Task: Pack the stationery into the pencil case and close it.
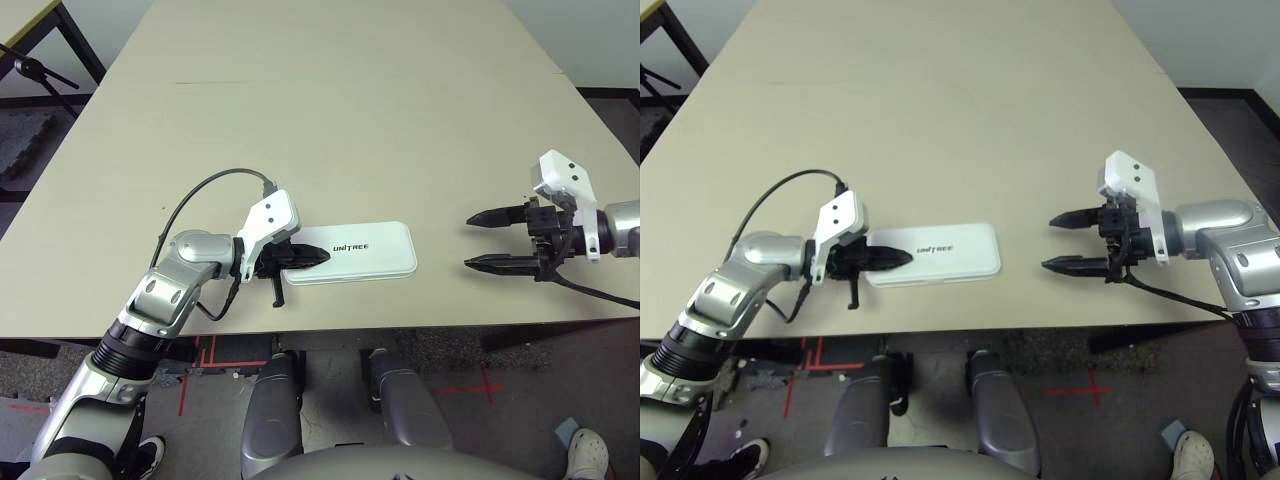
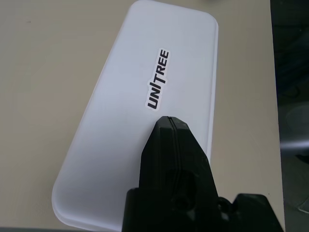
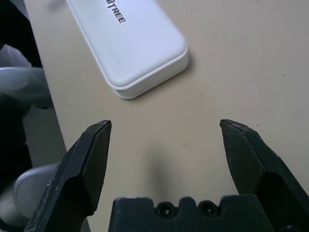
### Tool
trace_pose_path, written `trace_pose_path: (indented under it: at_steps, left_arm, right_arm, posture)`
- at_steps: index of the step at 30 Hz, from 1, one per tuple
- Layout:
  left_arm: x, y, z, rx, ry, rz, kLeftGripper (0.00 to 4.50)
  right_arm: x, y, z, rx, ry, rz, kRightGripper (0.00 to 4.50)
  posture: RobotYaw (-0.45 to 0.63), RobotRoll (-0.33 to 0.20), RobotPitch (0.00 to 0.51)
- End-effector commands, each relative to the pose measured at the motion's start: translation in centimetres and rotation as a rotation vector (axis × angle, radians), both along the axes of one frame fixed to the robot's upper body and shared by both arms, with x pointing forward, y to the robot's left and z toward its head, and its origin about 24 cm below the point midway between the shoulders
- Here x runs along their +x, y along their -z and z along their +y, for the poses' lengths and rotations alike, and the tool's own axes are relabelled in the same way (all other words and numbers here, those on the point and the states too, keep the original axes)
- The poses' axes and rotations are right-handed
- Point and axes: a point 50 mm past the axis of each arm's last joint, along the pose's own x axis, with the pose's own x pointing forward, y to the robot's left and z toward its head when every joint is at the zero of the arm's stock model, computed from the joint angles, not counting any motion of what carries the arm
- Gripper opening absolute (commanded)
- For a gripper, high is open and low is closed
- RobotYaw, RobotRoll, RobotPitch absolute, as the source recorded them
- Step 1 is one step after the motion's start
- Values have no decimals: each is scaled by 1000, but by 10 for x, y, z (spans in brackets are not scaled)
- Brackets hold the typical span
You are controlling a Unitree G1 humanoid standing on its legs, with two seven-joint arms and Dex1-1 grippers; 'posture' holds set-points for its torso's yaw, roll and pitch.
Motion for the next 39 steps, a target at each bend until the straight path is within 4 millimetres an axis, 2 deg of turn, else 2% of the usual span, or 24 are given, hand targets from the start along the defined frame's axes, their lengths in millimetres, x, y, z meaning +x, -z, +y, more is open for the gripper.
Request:
trace_pose_path:
  at_steps: [1,4,7,13,18,24,31,39]
  left_arm:
    - [12,6,9,-63,-157,-48,189]
    - [24,-9,17,-201,-276,-150,989]
    - [30,-21,27,-317,-363,-227,2124]
    - [42,-41,63,-497,-636,-326,4477]
    - [53,-49,104,-599,-939,-411,4477]
    - [54,-41,139,-588,-1147,-483,4477]
    - [54,-37,161,-575,-1280,-543,4477]
    - [57,-34,161,-567,-1290,-555,4477]
  right_arm:
    - [7,-6,2,57,59,-90,4500]
    - [20,-9,2,137,173,-183,4500]
    - [32,-15,0,266,305,-248,4500]
    - [47,-15,-14,455,574,-347,4500]
    - [59,-3,-40,548,890,-445,4500]
    - [63,14,-67,562,1190,-543,4500]
    - [64,23,-76,555,1275,-577,4500]
    - [66,23,-76,554,1276,-587,4500]
  posture:
    - [-119,0,209]
    - [-113,0,209]
    - [-111,0,207]
    - [-98,0,206]
    - [-81,0,198]
    - [-72,0,185]
    - [-74,0,183]
    - [-72,0,184]
